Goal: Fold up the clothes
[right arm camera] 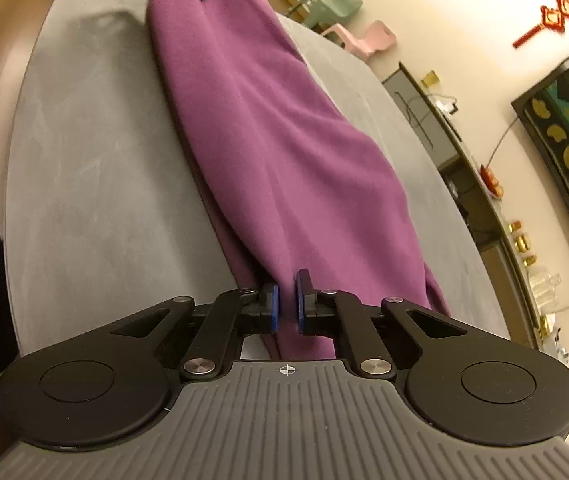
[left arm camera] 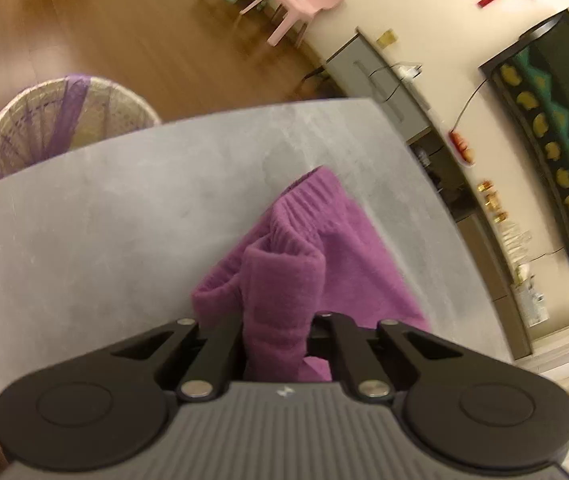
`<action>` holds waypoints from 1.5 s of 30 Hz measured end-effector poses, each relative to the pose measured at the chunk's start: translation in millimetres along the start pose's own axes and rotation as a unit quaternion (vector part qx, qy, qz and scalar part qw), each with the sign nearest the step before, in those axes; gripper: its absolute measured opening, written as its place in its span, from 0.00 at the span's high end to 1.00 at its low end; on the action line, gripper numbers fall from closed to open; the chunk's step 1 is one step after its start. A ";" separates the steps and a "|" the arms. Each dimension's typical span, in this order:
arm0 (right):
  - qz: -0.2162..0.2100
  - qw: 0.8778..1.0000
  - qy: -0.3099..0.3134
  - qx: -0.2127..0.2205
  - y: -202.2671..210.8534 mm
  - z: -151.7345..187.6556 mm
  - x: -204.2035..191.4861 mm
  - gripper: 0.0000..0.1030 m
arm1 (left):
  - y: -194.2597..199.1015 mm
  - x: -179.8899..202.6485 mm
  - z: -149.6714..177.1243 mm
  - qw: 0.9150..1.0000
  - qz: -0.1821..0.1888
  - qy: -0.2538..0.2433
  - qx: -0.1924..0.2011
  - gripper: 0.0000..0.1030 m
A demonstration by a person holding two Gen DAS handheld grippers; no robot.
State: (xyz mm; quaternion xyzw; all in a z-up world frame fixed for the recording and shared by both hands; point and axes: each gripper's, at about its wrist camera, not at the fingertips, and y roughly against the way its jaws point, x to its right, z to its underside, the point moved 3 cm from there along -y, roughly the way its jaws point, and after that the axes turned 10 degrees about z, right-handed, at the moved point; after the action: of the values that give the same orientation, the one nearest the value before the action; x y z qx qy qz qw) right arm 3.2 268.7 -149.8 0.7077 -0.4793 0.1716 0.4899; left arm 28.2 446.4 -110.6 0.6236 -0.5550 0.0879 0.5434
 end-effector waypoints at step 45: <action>-0.034 0.977 -0.180 -0.112 -1.5 178.3 125.4 0.97 | 16.2 21.9 -8.4 0.993 -0.075 -0.051 0.074 0.37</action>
State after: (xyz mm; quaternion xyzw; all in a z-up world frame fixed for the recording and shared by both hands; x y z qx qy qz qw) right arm 24.5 51.8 -143.5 0.6837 -0.5516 -0.0302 0.4768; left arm 27.7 443.2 -82.2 0.7058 -0.5256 0.0562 0.4716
